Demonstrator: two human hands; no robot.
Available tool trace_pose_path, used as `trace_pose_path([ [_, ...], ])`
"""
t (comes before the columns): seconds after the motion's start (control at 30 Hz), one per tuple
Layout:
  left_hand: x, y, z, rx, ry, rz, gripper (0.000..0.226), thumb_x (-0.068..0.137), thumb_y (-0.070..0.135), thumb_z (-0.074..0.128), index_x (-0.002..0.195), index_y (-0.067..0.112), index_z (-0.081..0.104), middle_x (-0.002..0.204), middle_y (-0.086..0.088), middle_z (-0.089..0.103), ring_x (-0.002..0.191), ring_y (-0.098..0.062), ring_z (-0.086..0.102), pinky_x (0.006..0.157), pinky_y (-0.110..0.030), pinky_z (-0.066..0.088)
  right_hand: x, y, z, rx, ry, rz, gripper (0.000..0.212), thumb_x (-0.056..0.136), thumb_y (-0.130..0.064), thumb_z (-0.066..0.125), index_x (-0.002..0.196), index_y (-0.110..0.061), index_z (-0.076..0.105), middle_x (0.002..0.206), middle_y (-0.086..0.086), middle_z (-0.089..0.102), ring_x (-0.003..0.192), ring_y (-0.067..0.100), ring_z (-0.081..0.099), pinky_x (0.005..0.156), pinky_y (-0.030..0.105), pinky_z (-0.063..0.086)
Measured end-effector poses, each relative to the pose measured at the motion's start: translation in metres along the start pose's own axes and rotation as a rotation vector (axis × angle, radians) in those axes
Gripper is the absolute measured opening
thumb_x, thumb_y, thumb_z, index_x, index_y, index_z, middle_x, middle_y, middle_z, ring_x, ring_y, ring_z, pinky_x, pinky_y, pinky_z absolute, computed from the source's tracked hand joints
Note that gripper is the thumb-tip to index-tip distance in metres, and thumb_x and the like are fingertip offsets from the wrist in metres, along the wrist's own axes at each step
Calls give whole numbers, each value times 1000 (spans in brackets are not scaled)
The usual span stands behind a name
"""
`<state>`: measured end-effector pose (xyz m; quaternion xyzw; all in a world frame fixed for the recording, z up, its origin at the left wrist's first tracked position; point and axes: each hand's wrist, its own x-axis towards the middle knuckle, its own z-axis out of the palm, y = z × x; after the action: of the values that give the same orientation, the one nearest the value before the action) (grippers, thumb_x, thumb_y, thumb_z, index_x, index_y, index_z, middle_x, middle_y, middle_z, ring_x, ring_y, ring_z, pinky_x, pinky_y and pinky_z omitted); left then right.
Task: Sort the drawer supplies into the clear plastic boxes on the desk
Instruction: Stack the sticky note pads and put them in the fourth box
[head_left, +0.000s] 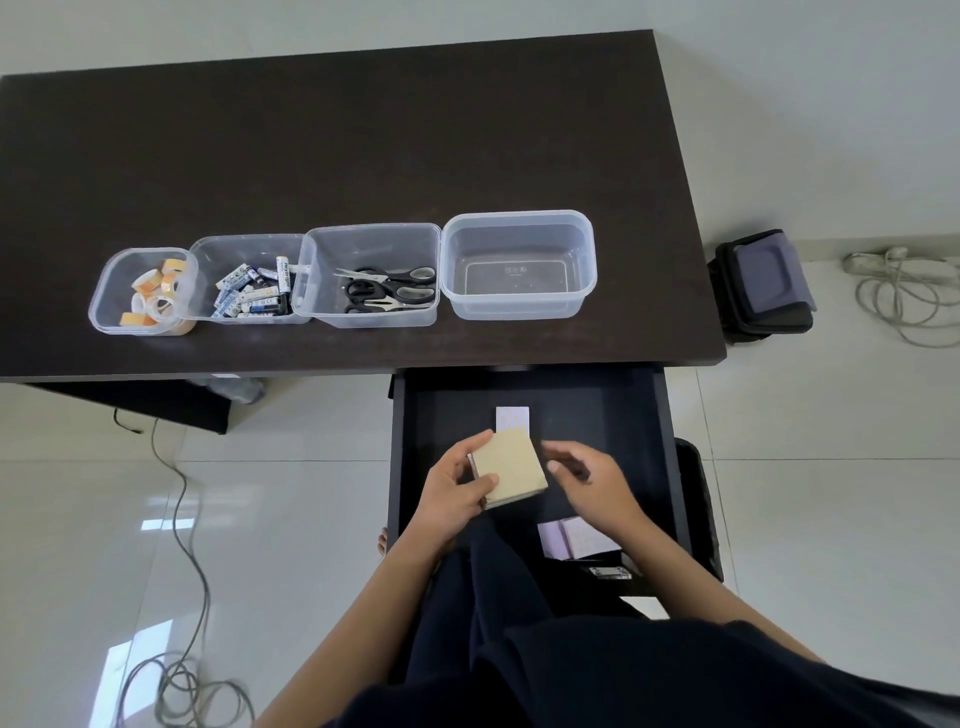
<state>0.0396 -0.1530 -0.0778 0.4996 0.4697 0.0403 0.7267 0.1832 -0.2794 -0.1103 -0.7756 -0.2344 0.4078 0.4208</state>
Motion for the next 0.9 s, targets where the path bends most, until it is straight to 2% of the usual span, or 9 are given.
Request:
trace_pose_path([
  [0.1, -2, -6, -9, 47, -5, -32, 61, 83, -9, 59, 111, 44, 56, 122, -3, 56, 111, -20, 55, 87, -47, 53, 1, 26, -21, -133, 9, 134, 28, 87, -9, 62, 114, -17, 65, 109, 2, 68, 94, 13, 63, 90, 25, 48],
  [0.2, -5, -10, -15, 70, -10, -44, 67, 79, -12, 59, 117, 43, 53, 125, -1, 53, 117, -21, 52, 81, -38, 55, 1, 56, -35, -314, -61, 264, 36, 83, -9, 66, 118, -16, 63, 116, 5, 62, 96, 13, 55, 85, 22, 42],
  [0.27, -8, -13, -17, 68, -14, -51, 69, 79, -14, 58, 121, 39, 51, 126, -2, 52, 118, -23, 50, 81, -38, 55, 2, 71, -36, -426, -137, 275, 40, 79, -6, 68, 118, -14, 63, 118, 8, 59, 102, 13, 56, 86, 21, 41],
  [0.33, -10, -15, -17, 72, -17, -70, 69, 78, -15, 58, 121, 39, 51, 127, -2, 51, 118, -22, 50, 87, -43, 54, 2, 79, -32, -535, -206, 256, 41, 75, -6, 69, 115, -16, 65, 116, 8, 59, 107, 20, 58, 87, 21, 42],
  [0.43, -13, -18, -16, 66, -16, -90, 70, 78, -17, 57, 121, 39, 51, 126, -2, 51, 117, -20, 50, 89, -43, 53, 2, 78, -25, -676, -242, 240, 34, 72, -8, 67, 103, -20, 67, 111, 4, 60, 98, 22, 58, 84, 25, 47],
  [0.53, -16, -19, -15, 80, -24, -87, 70, 78, -17, 57, 122, 37, 51, 126, -1, 50, 114, -16, 51, 86, -37, 55, 3, 71, -24, -680, -246, 241, 28, 71, -5, 66, 97, -18, 66, 105, 5, 58, 83, 16, 54, 72, 21, 43],
  [0.63, -17, -20, -15, 89, -24, -84, 69, 79, -17, 57, 123, 35, 50, 124, 0, 50, 110, -14, 51, 83, -32, 56, 5, 66, -29, -620, -259, 249, 36, 69, -6, 75, 104, -13, 66, 94, 3, 56, 80, 14, 53, 63, 16, 38],
  [0.73, -16, -21, -14, 97, -28, -81, 70, 79, -17, 57, 122, 37, 51, 125, 0, 50, 112, -15, 51, 83, -32, 56, 4, 59, -35, -584, -311, 269, 41, 70, -11, 78, 109, -10, 66, 90, -1, 59, 82, 13, 57, 67, 16, 41],
  [0.9, -15, -22, -12, 99, -39, -71, 70, 78, -16, 58, 121, 39, 51, 123, 3, 51, 107, -11, 53, 84, -35, 56, -1, 38, -40, -509, -250, 220, 23, 70, -18, 77, 92, -15, 71, 83, -2, 66, 77, 13, 63, 63, 17, 47],
])
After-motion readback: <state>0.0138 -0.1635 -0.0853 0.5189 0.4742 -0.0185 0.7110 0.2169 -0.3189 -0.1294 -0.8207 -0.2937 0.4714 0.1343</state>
